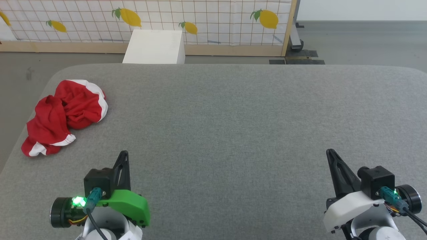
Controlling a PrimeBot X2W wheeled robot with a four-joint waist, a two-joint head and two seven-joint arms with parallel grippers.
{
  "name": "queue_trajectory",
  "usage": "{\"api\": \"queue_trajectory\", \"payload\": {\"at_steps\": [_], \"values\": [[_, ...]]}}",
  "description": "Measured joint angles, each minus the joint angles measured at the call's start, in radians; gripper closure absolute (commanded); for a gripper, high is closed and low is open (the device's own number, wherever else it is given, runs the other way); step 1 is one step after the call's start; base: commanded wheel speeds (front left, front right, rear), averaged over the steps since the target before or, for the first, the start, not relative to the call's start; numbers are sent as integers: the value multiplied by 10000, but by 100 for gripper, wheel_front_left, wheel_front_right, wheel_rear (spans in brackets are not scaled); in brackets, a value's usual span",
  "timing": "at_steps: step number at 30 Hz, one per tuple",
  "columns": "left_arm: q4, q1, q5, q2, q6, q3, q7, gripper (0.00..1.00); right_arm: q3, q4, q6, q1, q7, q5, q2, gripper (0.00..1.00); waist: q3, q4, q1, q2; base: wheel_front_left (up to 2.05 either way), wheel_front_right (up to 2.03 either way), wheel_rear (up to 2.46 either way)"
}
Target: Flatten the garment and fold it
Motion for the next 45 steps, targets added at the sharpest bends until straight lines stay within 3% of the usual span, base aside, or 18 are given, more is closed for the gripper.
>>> {"api": "queue_trajectory", "payload": {"at_steps": [45], "values": [[0, 1, 0, 0, 0, 0, 0, 100, 2, 0, 0, -1, 0, 0, 0, 100, 0, 0, 0, 0, 0, 0, 0]]}}
